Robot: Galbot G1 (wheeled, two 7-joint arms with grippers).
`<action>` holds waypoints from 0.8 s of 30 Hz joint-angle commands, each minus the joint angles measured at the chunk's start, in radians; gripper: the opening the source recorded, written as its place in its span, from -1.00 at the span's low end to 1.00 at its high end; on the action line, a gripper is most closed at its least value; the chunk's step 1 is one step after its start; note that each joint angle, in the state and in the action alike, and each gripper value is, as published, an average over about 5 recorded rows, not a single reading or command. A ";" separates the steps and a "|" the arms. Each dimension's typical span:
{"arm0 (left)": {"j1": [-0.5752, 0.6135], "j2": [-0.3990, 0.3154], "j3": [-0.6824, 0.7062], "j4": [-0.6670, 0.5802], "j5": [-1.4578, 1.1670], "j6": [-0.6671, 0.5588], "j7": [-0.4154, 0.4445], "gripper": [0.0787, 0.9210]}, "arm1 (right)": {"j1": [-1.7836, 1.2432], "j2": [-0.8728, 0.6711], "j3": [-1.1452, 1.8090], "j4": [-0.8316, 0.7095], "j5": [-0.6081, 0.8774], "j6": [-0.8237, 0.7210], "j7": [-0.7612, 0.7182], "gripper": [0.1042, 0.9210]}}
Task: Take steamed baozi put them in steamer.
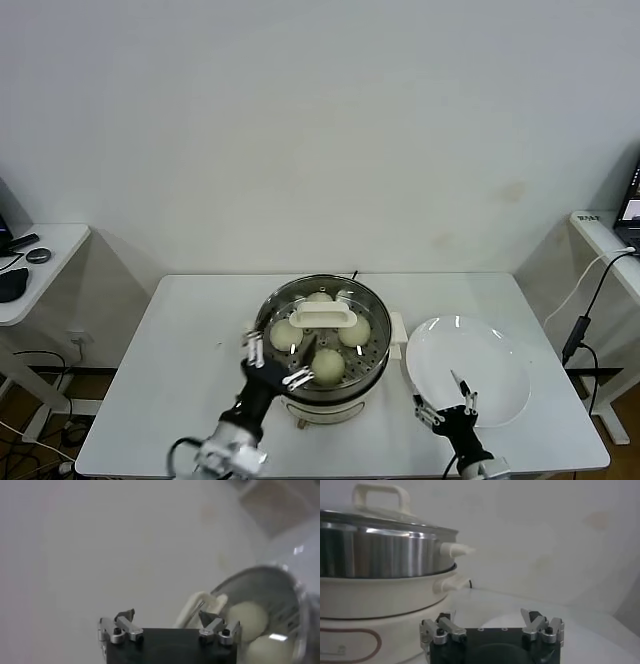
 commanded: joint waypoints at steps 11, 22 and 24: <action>0.569 -0.126 -0.387 0.073 -0.765 -0.435 -0.064 0.77 | -0.171 -0.142 0.027 0.137 0.220 -0.075 0.008 0.76; 0.568 -0.148 -0.395 0.189 -0.712 -0.466 0.011 0.77 | -0.224 -0.131 -0.031 0.142 0.197 -0.052 0.043 0.76; 0.565 -0.149 -0.397 0.191 -0.712 -0.459 0.012 0.77 | -0.224 -0.127 -0.034 0.141 0.193 -0.052 0.049 0.76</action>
